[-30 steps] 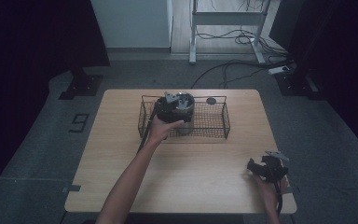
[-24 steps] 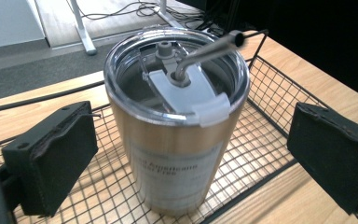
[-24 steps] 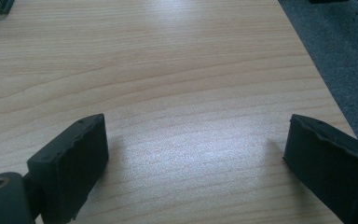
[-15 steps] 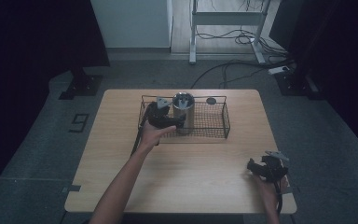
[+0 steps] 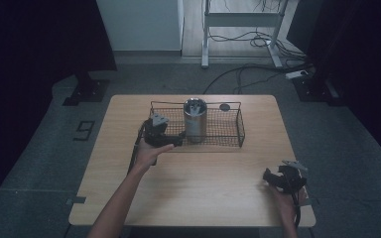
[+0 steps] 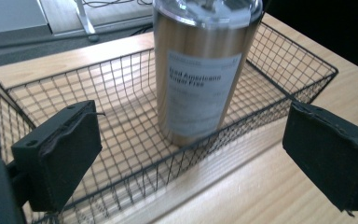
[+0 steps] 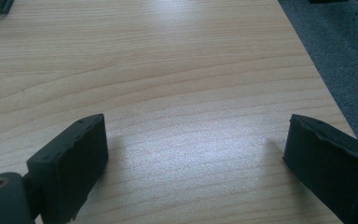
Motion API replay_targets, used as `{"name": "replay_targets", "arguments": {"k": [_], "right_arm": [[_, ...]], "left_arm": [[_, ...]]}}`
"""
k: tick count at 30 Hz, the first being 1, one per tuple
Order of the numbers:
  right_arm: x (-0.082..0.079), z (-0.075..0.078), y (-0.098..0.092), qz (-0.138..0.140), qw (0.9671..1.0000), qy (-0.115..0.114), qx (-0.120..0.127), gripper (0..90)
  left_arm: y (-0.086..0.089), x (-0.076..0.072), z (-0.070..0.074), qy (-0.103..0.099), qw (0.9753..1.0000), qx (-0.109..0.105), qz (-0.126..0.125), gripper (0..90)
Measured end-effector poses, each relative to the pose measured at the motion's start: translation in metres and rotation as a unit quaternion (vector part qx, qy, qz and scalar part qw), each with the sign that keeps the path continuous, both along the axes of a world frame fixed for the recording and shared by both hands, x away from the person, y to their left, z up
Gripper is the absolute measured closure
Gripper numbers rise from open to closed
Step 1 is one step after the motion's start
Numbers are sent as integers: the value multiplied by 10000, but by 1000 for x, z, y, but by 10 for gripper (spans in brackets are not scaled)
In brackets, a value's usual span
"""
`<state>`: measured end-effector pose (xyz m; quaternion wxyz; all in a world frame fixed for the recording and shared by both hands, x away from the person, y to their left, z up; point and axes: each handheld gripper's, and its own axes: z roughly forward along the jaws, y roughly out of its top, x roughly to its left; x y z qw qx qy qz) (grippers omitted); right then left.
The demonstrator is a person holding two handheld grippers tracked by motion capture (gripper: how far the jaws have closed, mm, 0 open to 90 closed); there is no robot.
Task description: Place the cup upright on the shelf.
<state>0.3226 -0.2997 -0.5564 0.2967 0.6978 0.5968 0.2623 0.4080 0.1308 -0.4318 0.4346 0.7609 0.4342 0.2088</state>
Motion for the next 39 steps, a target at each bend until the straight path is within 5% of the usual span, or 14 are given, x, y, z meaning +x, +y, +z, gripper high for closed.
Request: {"name": "replay_targets", "arguments": {"k": [9, 20, 39], "right_arm": [[0, 0, 0, -3, 10000, 8, 3, 62], [0, 0, 0, -14, 10000, 6, 1, 64], [0, 0, 0, -24, 10000, 1, -4, 64]], "left_arm": [[22, -26, -21, 116, 9998, -99, -120, 46], [47, -59, -59, 415, 9989, 153, -142, 51], [58, -83, -90, 622, 9977, 259, 64, 73]]}}
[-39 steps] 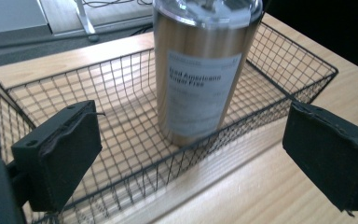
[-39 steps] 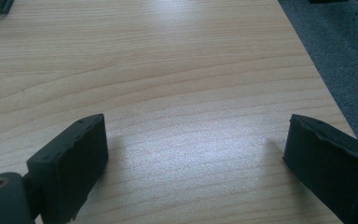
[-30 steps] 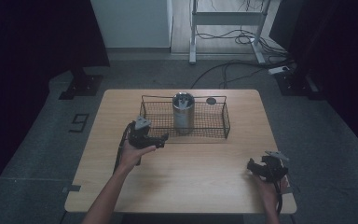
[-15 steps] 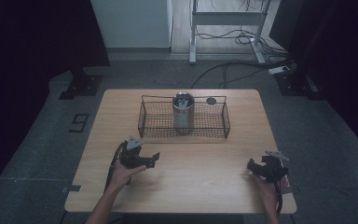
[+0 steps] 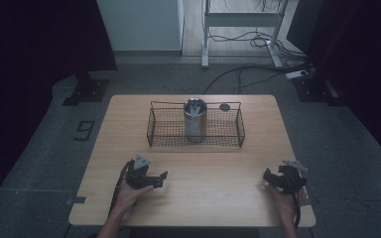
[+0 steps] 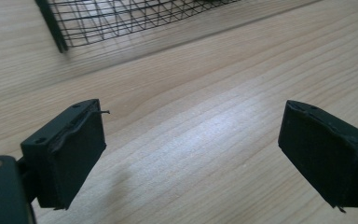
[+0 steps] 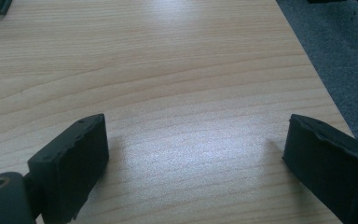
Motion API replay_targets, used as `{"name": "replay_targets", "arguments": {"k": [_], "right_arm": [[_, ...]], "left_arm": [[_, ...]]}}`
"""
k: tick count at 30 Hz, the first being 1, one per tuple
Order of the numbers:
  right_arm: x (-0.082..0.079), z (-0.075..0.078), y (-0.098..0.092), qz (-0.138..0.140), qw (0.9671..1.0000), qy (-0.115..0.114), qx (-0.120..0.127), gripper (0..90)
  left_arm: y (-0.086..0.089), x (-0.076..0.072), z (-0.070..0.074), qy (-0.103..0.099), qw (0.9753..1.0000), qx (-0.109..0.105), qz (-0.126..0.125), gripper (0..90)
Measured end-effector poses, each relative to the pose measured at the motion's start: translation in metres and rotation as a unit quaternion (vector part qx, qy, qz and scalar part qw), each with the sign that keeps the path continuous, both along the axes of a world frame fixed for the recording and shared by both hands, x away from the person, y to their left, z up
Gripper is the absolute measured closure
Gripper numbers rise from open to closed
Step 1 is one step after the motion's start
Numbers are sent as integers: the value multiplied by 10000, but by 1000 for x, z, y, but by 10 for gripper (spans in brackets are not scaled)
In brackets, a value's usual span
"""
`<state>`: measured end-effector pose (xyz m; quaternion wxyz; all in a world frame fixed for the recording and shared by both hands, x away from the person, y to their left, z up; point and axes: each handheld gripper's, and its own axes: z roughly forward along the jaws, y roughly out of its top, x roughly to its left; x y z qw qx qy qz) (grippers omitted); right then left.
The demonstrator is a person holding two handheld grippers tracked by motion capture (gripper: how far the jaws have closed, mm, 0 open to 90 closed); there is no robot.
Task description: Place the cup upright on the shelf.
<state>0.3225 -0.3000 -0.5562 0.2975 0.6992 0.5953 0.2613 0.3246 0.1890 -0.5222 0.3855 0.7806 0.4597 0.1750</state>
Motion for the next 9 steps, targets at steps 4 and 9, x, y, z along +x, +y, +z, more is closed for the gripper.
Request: {"name": "replay_targets", "arguments": {"k": [4, 9], "right_arm": [[0, 0, 0, -1, 10000, 1, 0, 64], [0, 0, 0, -1, 10000, 1, 1, 64]], "left_arm": [[0, -2, -1, 18, 10000, -23, 6, 75], [3, -5, 0, 28, 9998, -139, 111, 77]]}}
